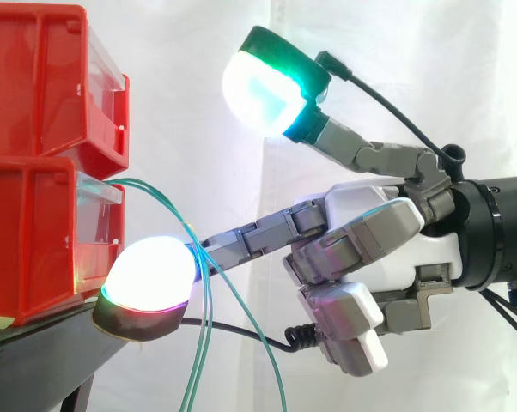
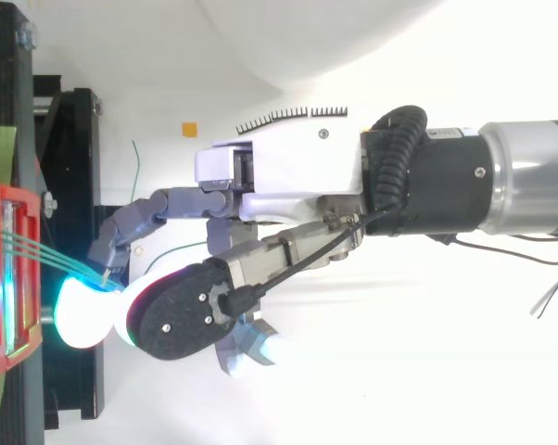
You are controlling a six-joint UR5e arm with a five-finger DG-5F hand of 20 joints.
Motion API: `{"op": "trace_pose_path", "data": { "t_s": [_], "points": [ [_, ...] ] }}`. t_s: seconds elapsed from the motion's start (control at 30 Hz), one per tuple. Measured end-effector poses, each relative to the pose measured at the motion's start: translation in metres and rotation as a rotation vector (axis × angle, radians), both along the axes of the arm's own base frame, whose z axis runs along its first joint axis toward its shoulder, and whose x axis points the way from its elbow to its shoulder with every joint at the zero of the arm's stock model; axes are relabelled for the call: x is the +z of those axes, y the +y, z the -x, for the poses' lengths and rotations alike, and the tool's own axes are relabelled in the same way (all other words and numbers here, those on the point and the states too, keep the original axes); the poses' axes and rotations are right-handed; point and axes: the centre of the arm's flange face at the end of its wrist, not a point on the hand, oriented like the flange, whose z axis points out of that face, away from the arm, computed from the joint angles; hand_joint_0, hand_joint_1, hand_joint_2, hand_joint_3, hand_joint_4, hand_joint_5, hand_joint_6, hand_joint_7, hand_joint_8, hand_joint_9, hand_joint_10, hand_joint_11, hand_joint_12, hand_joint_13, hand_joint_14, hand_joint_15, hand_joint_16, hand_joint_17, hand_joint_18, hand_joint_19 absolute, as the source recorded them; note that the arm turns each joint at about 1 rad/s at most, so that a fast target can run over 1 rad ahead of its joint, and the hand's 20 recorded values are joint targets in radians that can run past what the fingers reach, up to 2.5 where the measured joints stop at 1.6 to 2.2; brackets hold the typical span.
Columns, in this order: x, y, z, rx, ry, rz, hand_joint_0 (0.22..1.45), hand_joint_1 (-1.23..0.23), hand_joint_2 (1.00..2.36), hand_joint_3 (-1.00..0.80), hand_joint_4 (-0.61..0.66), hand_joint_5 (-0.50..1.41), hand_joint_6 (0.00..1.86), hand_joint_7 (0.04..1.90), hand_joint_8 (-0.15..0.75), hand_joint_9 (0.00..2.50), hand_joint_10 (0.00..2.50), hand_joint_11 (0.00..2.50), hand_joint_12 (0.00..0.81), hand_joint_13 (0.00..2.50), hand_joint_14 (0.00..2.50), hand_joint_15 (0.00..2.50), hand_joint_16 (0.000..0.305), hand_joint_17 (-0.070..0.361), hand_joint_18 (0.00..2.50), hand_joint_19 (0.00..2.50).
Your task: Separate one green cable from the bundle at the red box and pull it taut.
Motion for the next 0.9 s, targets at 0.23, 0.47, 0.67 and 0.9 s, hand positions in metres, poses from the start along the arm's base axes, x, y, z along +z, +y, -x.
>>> {"op": "trace_pose_path", "data": {
  "t_s": [0.23, 0.47, 0.67, 0.9],
  "points": [
    [0.001, 0.0, 0.0, 0.0, 0.011, -0.005, 0.35, -0.41, 1.0, -0.5, 0.24, -0.22, 0.5, 0.71, 0.383, 1.69, 0.03, 0.92, 0.47, 1.39, 0.01, 0.33, 0.077, 0.174, 1.84, 0.0],
    [0.001, -0.008, 0.001, -0.013, 0.013, -0.009, 0.35, -0.41, 1.0, -0.5, 0.26, -0.19, 0.5, 0.72, 0.375, 1.73, 0.03, 0.92, 0.456, 1.43, 0.01, 0.35, 0.08, 0.18, 1.9, 0.0],
    [0.001, -0.01, 0.002, -0.016, 0.016, -0.033, 0.36, -0.36, 1.0, -0.5, 0.27, -0.12, 0.5, 0.71, 0.365, 1.78, 0.03, 0.79, 0.435, 1.54, 0.01, 0.37, 0.089, 0.2, 2.09, 0.02],
    [0.001, -0.01, 0.002, -0.019, 0.017, -0.042, 0.35, -0.26, 1.0, -0.5, 0.34, -0.01, 0.5, 0.69, 0.342, 1.79, 0.02, 0.4, 0.417, 1.59, 0.01, 0.35, 0.091, 0.205, 2.16, 0.0]
  ]
}}
